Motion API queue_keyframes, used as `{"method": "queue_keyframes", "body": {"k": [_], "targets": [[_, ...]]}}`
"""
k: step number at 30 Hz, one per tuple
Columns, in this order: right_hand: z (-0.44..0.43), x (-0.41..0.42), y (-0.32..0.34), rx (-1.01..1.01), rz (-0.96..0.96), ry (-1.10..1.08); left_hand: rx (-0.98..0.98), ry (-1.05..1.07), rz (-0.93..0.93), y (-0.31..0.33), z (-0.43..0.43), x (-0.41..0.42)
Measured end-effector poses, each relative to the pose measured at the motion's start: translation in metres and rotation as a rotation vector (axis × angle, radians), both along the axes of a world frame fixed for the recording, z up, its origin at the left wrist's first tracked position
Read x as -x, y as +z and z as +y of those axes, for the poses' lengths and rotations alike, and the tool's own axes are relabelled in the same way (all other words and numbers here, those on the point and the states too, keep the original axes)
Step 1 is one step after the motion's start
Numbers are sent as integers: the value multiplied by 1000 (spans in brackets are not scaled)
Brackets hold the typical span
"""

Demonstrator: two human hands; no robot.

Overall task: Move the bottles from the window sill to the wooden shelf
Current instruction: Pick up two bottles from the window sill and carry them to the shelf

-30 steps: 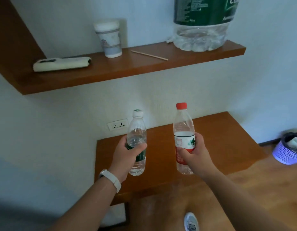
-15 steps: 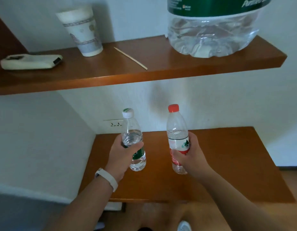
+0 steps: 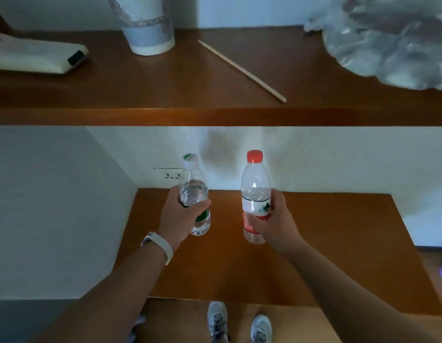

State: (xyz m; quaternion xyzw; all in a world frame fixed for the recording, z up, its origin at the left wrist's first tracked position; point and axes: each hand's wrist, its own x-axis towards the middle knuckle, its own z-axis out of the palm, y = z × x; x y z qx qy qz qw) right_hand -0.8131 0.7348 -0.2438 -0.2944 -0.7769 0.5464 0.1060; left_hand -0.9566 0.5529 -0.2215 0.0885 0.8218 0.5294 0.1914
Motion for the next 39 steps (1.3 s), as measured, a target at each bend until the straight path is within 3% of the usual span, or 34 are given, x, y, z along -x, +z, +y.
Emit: {"method": "queue_keyframes", "body": {"k": [7,21,39], "targets": [[-8,28,-23,30,-5,-36,17,-80,30,-40,6,24],[-4,85,-93,-133,-27,-116,29,-101,153,-108,29,73],[5,123,-122,-148,-35,-227,43,-95,215,-125,58,92]]}}
